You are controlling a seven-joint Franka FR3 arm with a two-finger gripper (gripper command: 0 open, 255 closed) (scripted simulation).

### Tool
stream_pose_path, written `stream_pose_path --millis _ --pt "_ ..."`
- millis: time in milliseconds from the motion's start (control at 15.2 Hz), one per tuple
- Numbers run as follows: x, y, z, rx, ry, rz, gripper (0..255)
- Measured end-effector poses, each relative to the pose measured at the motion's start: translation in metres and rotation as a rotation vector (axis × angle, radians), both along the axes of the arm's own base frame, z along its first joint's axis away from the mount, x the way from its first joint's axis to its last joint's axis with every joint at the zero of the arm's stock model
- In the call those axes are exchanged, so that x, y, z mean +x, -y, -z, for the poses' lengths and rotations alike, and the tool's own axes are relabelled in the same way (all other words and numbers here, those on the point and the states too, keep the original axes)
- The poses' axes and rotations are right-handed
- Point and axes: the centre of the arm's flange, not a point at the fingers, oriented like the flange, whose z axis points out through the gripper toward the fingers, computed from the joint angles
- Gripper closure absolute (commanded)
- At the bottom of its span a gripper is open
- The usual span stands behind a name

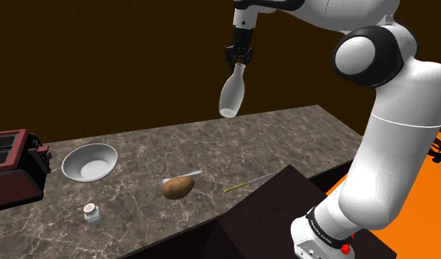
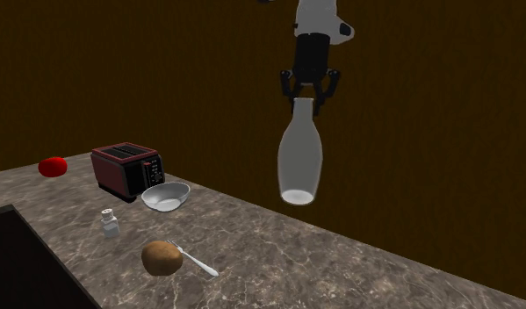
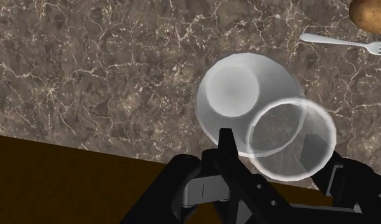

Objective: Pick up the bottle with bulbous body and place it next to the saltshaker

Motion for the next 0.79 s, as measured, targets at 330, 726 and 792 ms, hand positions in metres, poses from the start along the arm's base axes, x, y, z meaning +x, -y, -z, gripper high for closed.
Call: stream_pose_path --millis 330,726,792 --pt "0.001 0.000 -0.027 0.000 0.000 0.000 255" --pt "0.000 0.001 -0.058 0.000 0.000 0.000 255" --pt "0.001 0.001 -0.063 0.000 0.000 0.000 255"
